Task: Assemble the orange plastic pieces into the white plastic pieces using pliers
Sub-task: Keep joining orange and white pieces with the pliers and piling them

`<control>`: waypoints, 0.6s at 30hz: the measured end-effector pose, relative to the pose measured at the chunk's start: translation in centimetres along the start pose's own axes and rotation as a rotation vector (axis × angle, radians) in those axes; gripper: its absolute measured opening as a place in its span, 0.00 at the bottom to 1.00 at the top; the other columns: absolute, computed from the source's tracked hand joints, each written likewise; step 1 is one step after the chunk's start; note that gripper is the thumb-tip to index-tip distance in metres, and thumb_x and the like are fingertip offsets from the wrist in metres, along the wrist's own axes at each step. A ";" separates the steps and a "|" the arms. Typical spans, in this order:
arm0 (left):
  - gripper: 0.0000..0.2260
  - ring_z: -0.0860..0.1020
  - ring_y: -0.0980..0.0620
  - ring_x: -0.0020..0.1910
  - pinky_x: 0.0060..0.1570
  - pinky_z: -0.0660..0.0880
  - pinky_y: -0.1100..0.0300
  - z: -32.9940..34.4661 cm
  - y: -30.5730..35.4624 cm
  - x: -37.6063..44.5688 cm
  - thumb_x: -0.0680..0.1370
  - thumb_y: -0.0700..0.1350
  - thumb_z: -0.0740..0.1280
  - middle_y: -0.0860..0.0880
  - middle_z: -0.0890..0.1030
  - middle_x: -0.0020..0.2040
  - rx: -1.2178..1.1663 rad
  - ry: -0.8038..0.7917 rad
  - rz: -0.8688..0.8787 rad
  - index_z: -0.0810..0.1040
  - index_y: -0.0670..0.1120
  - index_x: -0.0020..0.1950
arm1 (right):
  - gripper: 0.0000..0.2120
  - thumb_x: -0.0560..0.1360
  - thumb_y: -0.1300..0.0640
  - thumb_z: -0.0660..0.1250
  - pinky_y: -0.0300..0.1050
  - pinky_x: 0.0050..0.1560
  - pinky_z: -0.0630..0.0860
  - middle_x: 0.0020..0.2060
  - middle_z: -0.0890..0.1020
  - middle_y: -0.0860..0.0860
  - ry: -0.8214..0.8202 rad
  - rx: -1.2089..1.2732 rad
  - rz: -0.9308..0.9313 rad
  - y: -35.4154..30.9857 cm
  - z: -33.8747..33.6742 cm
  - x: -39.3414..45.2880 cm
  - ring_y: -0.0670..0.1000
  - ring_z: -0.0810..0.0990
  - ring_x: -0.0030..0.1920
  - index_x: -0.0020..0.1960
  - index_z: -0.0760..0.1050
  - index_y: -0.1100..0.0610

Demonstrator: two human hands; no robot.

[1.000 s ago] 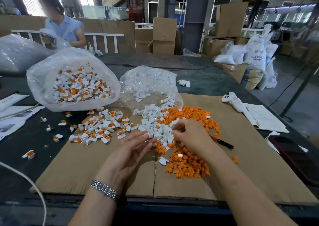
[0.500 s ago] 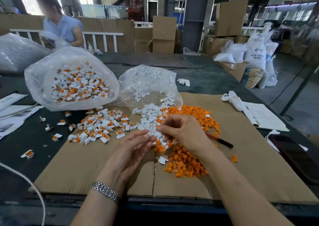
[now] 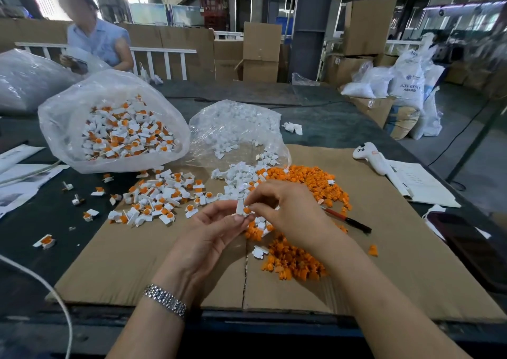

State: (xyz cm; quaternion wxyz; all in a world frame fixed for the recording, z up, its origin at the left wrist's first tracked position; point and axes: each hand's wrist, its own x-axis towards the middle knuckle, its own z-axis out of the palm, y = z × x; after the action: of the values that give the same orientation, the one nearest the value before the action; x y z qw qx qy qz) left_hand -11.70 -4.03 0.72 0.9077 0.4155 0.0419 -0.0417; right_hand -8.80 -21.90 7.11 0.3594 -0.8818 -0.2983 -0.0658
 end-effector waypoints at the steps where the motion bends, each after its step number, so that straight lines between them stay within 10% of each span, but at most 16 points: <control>1: 0.14 0.86 0.37 0.53 0.47 0.83 0.58 -0.1 0.0 0.0 0.68 0.27 0.73 0.34 0.85 0.52 0.031 -0.008 0.009 0.84 0.36 0.52 | 0.05 0.79 0.59 0.70 0.38 0.50 0.76 0.44 0.80 0.43 -0.014 -0.052 -0.025 -0.3 -0.1 0.0 0.41 0.78 0.44 0.51 0.83 0.52; 11: 0.14 0.86 0.47 0.53 0.53 0.82 0.51 0.5 0.9 -0.9 0.66 0.51 0.82 0.47 0.88 0.52 0.636 0.035 0.244 0.88 0.51 0.49 | 0.04 0.78 0.59 0.69 0.47 0.50 0.78 0.45 0.82 0.47 0.028 -0.155 -0.032 -1.8 0.1 0.0 0.46 0.79 0.46 0.51 0.81 0.53; 18: 0.13 0.86 0.43 0.51 0.50 0.82 0.60 0.4 0.7 -1.0 0.67 0.35 0.77 0.37 0.86 0.51 0.223 -0.029 0.109 0.86 0.38 0.51 | 0.12 0.78 0.59 0.70 0.38 0.56 0.78 0.48 0.82 0.45 -0.147 0.162 0.071 -1.1 -1.7 -0.9 0.41 0.81 0.50 0.60 0.82 0.49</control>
State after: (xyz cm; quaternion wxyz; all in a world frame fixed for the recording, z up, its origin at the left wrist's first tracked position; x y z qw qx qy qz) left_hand -12.57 -3.82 1.59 0.8574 0.5147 0.0011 -0.0028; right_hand -10.02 -22.83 8.68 0.4085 -0.8624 -0.2966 0.0363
